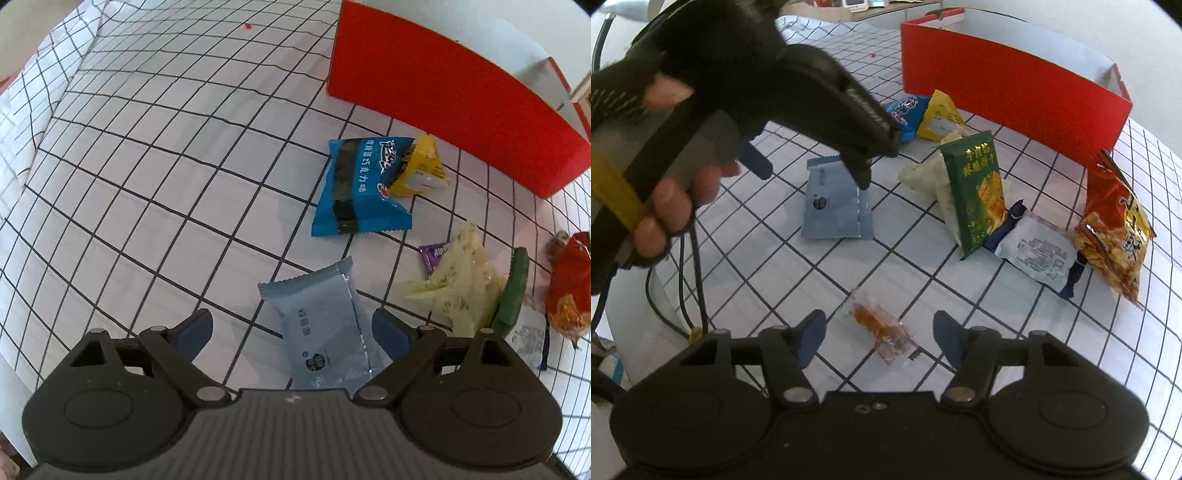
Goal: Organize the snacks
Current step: 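Move both tools back to the remaining snacks on the table, then grasp the blue biscuit packet with the left tool while the right tool grasps the small candy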
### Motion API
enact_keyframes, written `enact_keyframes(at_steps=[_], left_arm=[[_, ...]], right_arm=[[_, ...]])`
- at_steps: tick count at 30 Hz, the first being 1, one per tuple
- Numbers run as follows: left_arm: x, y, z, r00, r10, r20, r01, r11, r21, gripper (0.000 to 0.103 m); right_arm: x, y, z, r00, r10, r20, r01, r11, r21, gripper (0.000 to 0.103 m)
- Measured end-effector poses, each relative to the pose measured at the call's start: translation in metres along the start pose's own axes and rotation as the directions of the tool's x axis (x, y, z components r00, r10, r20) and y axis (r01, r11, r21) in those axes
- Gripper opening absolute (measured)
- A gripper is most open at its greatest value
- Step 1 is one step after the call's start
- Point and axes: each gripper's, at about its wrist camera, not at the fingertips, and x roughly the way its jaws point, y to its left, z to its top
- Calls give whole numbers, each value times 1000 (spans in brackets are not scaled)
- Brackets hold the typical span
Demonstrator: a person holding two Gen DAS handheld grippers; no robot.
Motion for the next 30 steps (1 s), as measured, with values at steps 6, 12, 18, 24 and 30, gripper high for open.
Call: enact_keyframes(at_steps=[6,12,18,24,30], left_arm=[[9,-5,2,999,32,-13,-32,999,-5,93],[12,-6,1,999,36,-2,-36,999,8,89],[11,-2,1,1000,-6,-5,6,1000,6,73],[6,1,0,999,-32,20,32,999,37,47],[5,13,-1,999,-50,12,49,998,30,44]], right_arm=[[8,7,-1,1000,-4,-14,3,997,-81,52],[17,13,-3,1000,-18,-25,14,992,-129,43],[17,14,-1,1000,-16,-17,14,992,-128,32],[16,10,0,1000,-16,-12,15,997,-81,24],[14,1,-1,1000,13,-7,-13,999,31,22]])
